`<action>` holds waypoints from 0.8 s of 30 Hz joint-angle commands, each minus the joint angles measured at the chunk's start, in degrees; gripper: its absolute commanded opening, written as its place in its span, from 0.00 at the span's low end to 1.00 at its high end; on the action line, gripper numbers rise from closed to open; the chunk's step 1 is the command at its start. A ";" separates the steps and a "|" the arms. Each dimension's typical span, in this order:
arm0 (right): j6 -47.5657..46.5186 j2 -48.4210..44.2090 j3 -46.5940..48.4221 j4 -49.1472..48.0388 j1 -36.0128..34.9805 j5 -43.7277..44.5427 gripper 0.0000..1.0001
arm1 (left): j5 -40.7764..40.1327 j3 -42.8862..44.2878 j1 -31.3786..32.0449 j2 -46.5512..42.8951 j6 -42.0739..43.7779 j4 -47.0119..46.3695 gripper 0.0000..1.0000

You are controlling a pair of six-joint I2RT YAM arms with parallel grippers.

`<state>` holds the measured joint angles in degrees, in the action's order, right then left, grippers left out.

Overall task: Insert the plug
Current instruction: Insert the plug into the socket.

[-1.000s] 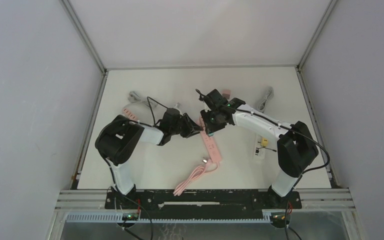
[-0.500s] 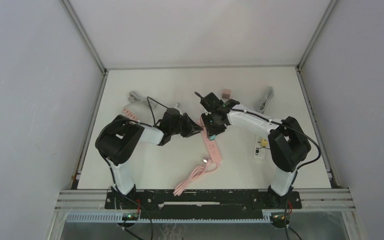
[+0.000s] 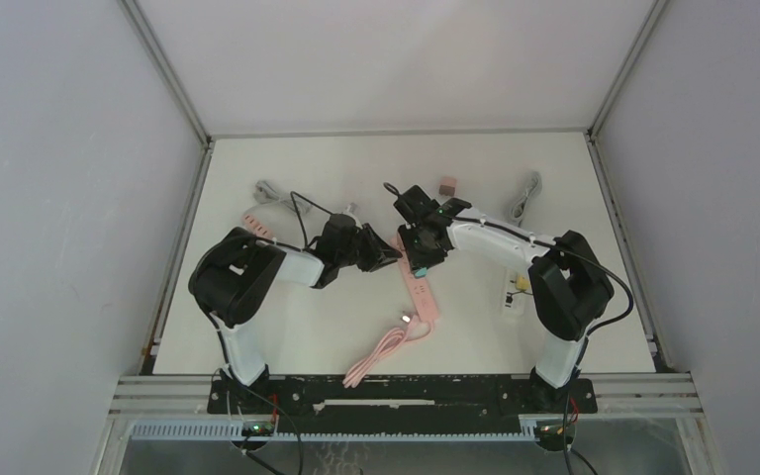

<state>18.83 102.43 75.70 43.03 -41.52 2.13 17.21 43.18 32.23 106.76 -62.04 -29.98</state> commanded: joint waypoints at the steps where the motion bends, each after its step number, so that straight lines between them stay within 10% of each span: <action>1: 1.57 -2.78 0.28 -4.35 -0.90 2.31 0.00 | -2.67 -1.61 0.91 2.40 1.53 4.84 0.27; 24: 2.17 -1.38 -0.41 -2.27 -2.33 5.01 0.00 | -2.86 -1.69 0.91 2.31 1.48 4.94 0.27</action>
<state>19.79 100.79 75.66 41.10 -43.31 6.20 17.19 43.18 32.23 106.76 -62.06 -29.98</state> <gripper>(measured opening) 0.388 0.277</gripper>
